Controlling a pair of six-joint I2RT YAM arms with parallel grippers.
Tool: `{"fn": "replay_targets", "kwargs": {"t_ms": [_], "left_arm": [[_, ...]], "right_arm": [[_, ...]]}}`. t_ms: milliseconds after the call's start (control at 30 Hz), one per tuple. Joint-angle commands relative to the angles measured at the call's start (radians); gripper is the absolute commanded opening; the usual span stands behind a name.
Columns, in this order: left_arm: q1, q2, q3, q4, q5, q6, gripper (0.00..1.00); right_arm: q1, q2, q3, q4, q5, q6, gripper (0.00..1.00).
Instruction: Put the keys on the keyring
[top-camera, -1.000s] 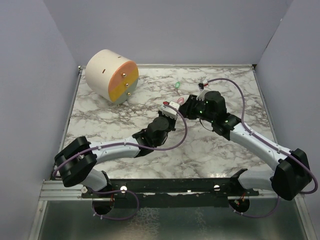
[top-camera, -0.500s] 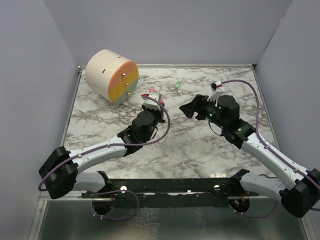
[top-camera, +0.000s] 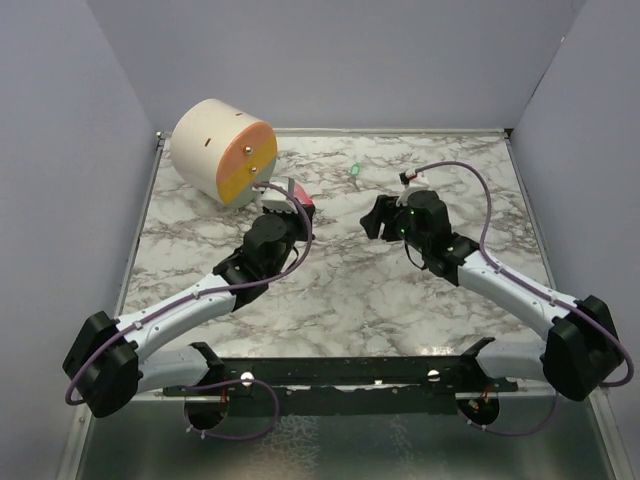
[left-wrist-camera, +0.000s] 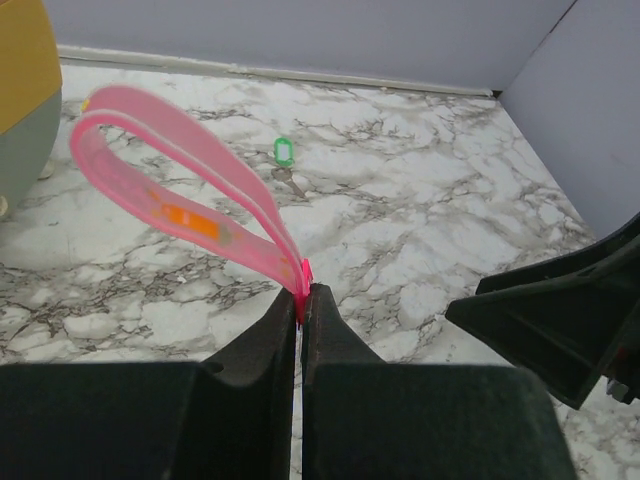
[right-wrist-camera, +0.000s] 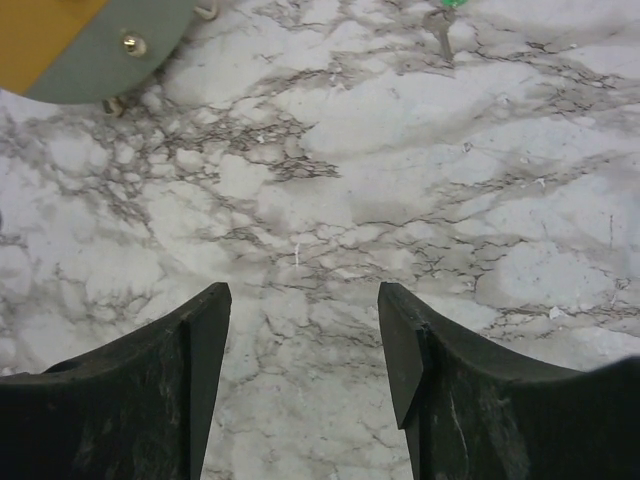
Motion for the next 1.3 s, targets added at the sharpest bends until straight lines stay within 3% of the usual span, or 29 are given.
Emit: {"fn": "replay_targets", "kwargs": {"t_ms": [0, 133, 400, 667, 867, 1267], "left_arm": [[0.033, -0.027, -0.009, -0.050, 0.031, -0.074, 0.00], [0.077, -0.030, -0.015, -0.036, 0.025, -0.104, 0.00], [0.121, -0.044, -0.053, 0.076, 0.111, -0.132, 0.00], [0.124, -0.082, -0.098, 0.103, 0.080, -0.039, 0.00], [0.127, -0.084, -0.096, 0.102, 0.073, -0.015, 0.00], [0.145, -0.067, -0.098, 0.102, 0.070, -0.013, 0.00]], "right_arm": [[0.004, 0.076, 0.038, 0.083, 0.100, -0.047, 0.59], [-0.029, 0.246, 0.153, 0.080, 0.072, -0.057, 0.58], [-0.140, 0.689, 0.600, 0.017, -0.052, -0.074, 0.56], [-0.224, 1.065, 1.045, -0.142, -0.149, -0.041, 0.39], [-0.229, 1.164, 1.103, -0.136, -0.160, -0.021, 0.38], [-0.231, 1.195, 1.047, -0.095, -0.182, -0.002, 0.37]]}}
